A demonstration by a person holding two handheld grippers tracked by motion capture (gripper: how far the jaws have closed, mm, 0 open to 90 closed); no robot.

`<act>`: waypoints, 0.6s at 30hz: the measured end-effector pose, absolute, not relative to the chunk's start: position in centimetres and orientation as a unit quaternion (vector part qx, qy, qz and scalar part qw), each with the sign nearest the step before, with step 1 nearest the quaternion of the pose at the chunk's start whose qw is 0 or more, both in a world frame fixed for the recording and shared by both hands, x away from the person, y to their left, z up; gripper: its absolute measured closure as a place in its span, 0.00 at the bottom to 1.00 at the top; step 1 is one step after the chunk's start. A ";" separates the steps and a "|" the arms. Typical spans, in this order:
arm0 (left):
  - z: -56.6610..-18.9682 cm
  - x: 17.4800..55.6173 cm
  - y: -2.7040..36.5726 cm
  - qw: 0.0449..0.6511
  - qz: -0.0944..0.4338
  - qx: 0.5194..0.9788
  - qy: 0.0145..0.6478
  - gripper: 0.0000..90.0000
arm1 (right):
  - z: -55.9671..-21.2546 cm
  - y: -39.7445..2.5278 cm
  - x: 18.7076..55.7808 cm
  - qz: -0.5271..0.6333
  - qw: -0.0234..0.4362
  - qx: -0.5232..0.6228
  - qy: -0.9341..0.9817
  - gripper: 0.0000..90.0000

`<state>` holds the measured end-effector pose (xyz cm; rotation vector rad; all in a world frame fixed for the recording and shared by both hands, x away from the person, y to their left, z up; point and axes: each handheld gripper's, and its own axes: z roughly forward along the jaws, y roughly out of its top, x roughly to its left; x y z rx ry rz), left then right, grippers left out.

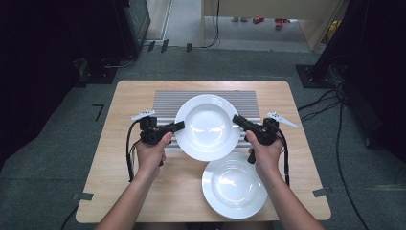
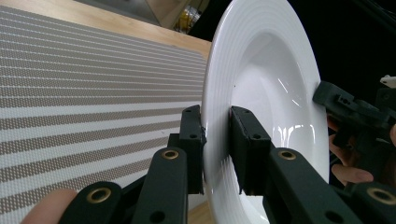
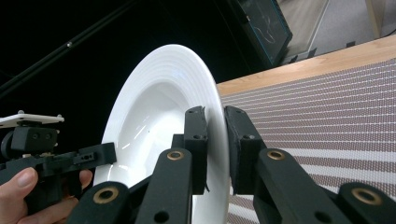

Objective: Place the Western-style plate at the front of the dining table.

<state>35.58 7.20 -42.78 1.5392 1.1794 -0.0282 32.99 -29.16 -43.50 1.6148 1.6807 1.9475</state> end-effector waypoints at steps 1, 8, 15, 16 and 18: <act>-42.9 35.9 7.2 0.565 -0.012 0.653 0.504 0.85 | -43.5 -29.1 33.3 0.639 0.052 0.532 0.553 0.90; -43.6 37.6 7.3 0.558 -0.015 0.649 0.518 0.84 | -44.1 -28.9 35.7 0.634 0.042 0.542 0.550 0.90; -44.3 39.7 7.5 0.548 -0.013 0.647 0.530 0.84 | -44.7 -28.5 37.9 0.625 0.032 0.554 0.549 0.90; -44.4 39.9 7.5 0.548 -0.013 0.646 0.531 0.84 | -44.8 -28.5 38.3 0.625 0.031 0.556 0.548 0.90; -44.6 40.4 7.4 0.548 -0.016 0.642 0.536 0.84 | -45.1 -28.5 39.2 0.623 0.026 0.563 0.542 0.90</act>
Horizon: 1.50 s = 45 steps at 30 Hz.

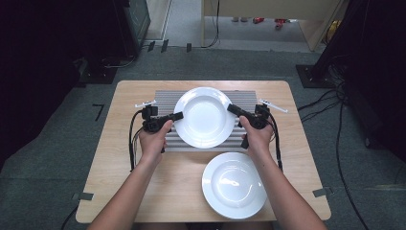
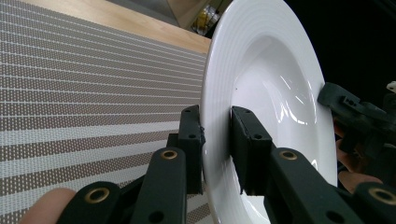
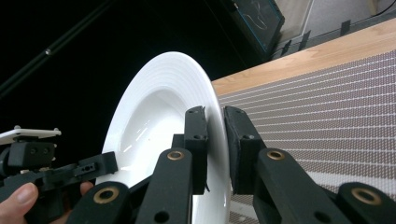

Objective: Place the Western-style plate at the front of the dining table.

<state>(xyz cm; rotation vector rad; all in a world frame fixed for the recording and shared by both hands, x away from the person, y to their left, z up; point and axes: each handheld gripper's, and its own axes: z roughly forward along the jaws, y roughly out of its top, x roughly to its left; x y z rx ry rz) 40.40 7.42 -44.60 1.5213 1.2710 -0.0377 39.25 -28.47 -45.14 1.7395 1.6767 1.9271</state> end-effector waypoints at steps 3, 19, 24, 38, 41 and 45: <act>-45.0 41.2 7.3 0.543 -0.018 0.641 0.543 0.84 | -45.3 -28.5 39.9 0.620 0.026 0.565 0.544 0.90; -47.8 45.3 6.7 0.515 -0.045 0.621 0.589 0.84 | -48.8 -28.6 43.9 0.585 -0.008 0.624 0.518 0.89; -48.6 46.0 6.7 0.500 -0.048 0.622 0.601 0.84 | -49.7 -28.3 45.2 0.567 -0.023 0.641 0.517 0.89; -50.6 47.4 6.0 0.471 -0.066 0.618 0.626 0.83 | -51.2 -28.1 46.0 0.539 -0.012 0.669 0.512 0.88; -50.6 47.6 5.5 0.466 -0.061 0.620 0.628 0.83 | -51.5 -28.2 46.2 0.535 0.002 0.674 0.509 0.87; -50.7 47.9 5.3 0.461 -0.054 0.622 0.631 0.83 | -51.8 -28.3 46.2 0.530 0.000 0.675 0.512 0.87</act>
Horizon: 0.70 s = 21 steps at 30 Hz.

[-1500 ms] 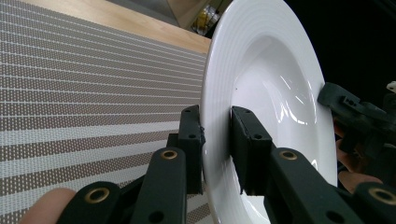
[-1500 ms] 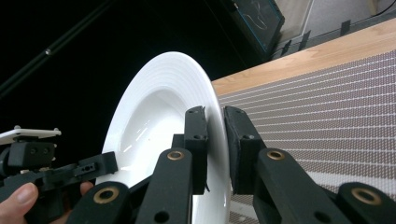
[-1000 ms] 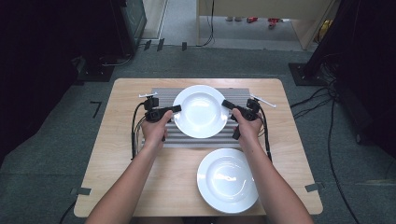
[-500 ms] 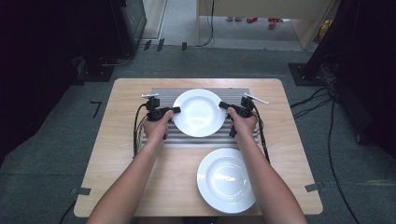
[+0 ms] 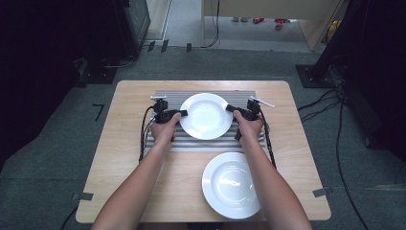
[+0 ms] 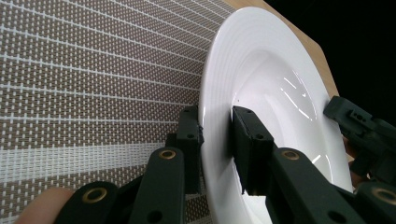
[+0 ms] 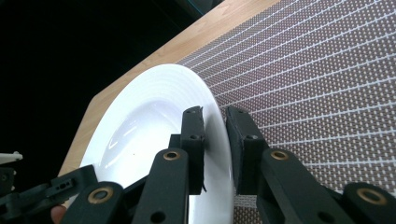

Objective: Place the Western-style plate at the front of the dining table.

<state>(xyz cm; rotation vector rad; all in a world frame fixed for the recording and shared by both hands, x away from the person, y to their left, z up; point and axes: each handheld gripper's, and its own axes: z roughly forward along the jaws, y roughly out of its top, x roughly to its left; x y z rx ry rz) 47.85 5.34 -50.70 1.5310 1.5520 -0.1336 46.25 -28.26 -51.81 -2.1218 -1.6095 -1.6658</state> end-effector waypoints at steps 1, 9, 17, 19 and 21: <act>-50.7 47.9 5.2 0.461 -0.051 0.622 0.631 0.82 | -51.9 -28.2 46.3 -0.529 -0.006 -0.674 -0.515 0.87; -50.8 47.9 4.8 0.451 -0.018 0.642 0.619 0.78 | -52.2 -28.0 46.3 -0.527 -0.024 -0.668 -0.525 0.85; -49.2 47.0 4.1 0.448 0.007 0.663 0.600 0.43 | -50.6 -27.6 45.4 -0.479 -0.105 -0.666 -0.562 0.70; -48.8 46.7 4.1 0.445 0.015 0.670 0.594 0.39 | -50.3 -27.8 45.0 -0.478 -0.123 -0.664 -0.562 0.70; -48.6 46.5 4.3 0.445 0.020 0.673 0.590 0.36 | -50.3 -28.2 44.8 -0.498 -0.116 -0.658 -0.553 0.67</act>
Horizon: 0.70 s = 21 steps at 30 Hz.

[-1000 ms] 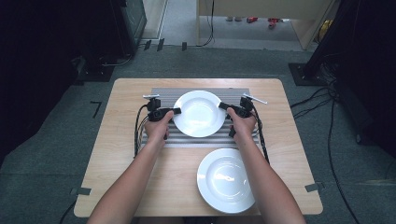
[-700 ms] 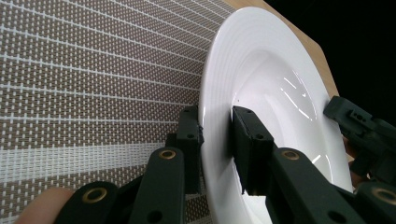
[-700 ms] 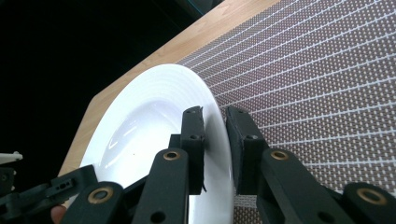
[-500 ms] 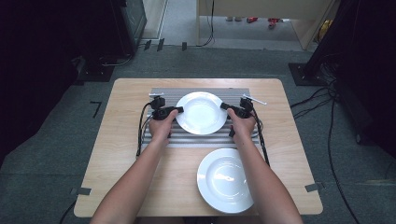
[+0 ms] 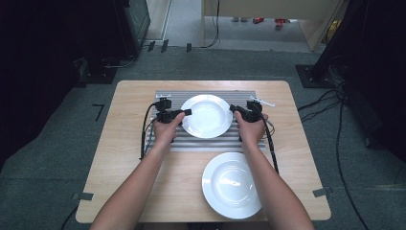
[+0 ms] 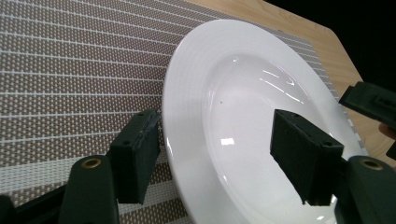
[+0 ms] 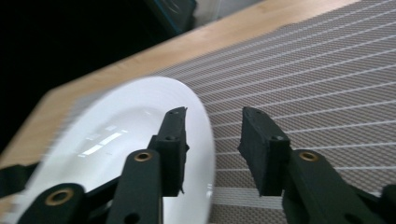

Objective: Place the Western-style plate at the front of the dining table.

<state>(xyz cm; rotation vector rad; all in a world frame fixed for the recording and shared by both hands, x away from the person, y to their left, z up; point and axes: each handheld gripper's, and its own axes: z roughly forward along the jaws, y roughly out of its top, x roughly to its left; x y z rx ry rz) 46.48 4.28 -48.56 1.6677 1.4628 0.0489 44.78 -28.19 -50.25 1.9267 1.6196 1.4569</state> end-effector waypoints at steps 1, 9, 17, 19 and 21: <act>-48.4 46.3 4.4 0.445 0.022 0.674 0.589 0.35 | -50.2 -28.4 44.7 0.510 0.107 0.656 0.546 0.63; -47.2 44.5 4.7 0.453 0.035 0.687 0.567 0.22 | -49.3 -29.8 43.2 0.521 0.085 0.641 0.558 0.44; -46.3 43.0 5.0 0.458 0.055 0.698 0.548 0.20 | -48.4 -31.5 41.1 0.530 0.084 0.613 0.580 0.37; -46.2 42.7 5.0 0.456 0.058 0.702 0.544 0.20 | -48.2 -32.0 40.5 0.532 0.086 0.610 0.581 0.37; -46.0 42.3 5.0 0.453 0.066 0.707 0.539 0.20 | -48.1 -32.4 39.9 0.534 0.091 0.606 0.583 0.36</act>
